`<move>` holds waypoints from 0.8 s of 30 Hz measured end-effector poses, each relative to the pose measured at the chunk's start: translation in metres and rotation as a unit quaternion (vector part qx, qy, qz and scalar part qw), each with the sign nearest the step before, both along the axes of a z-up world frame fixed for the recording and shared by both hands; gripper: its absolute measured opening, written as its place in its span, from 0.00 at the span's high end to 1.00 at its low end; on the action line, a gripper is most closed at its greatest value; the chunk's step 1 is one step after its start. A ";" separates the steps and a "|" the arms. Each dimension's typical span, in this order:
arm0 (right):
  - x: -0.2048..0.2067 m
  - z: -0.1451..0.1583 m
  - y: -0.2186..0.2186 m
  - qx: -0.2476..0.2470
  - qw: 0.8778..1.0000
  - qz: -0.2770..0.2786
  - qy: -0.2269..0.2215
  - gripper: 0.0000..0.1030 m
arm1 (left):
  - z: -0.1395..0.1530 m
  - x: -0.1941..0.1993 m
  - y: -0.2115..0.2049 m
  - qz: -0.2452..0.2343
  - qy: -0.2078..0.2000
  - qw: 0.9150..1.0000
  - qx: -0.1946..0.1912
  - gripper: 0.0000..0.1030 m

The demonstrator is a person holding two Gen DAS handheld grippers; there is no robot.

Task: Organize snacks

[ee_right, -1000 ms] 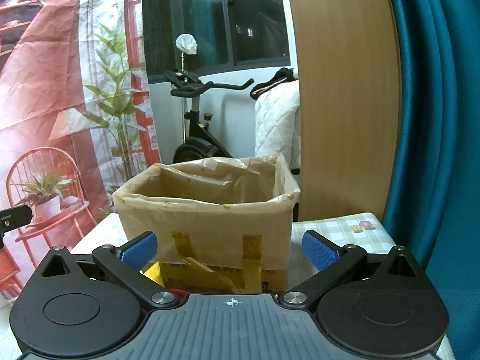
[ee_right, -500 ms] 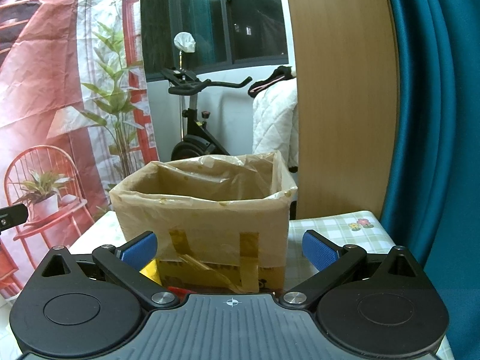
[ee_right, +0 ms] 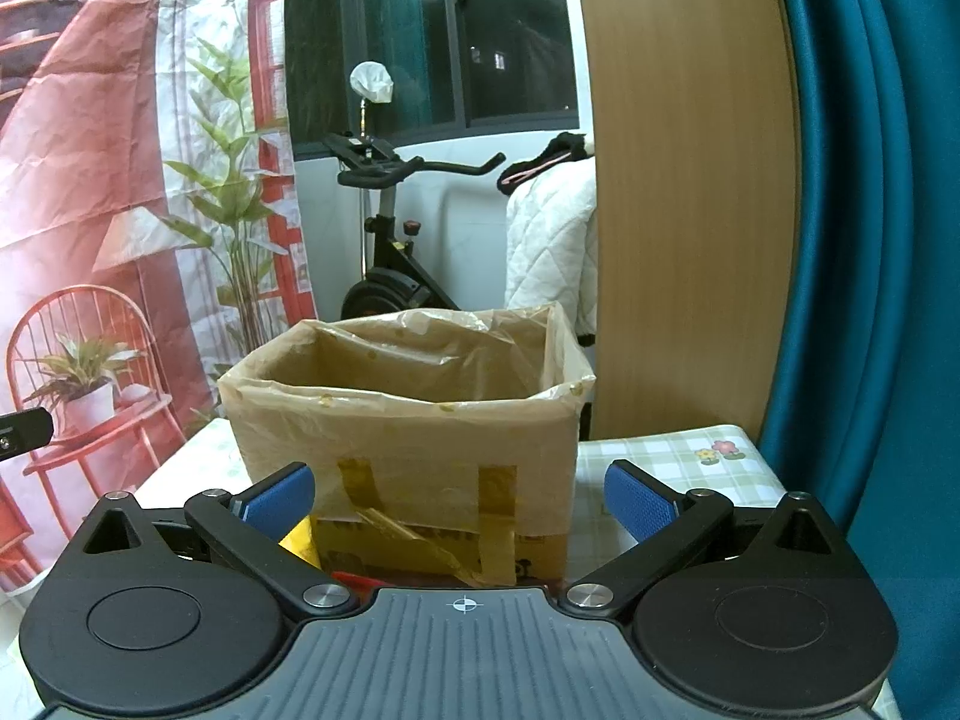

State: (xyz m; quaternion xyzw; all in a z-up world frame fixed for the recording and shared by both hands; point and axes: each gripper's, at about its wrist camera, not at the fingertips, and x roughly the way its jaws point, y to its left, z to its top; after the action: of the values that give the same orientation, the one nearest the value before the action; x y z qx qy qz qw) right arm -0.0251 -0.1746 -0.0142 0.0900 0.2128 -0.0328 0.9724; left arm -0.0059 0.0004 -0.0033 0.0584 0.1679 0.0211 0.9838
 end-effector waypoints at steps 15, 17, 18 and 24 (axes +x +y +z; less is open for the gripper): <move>-0.001 0.000 0.001 -0.001 1.000 0.000 0.000 0.00 | 0.000 0.000 0.000 0.001 0.000 1.000 -0.001 0.00; -0.001 0.000 0.000 -0.001 1.000 0.000 0.000 0.00 | 0.000 0.000 0.000 0.002 0.000 1.000 -0.001 0.00; -0.001 0.000 0.001 -0.001 1.000 0.000 -0.001 0.00 | 0.000 0.000 0.000 0.001 0.000 1.000 -0.001 0.00; -0.001 0.000 0.001 -0.001 1.000 -0.001 0.000 0.00 | 0.000 0.000 0.000 0.001 0.000 1.000 -0.001 0.00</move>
State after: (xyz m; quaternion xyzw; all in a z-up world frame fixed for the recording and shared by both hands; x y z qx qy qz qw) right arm -0.0262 -0.1736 -0.0140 0.0890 0.2124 -0.0336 0.9725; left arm -0.0057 0.0004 -0.0032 0.0574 0.1680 0.0220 0.9839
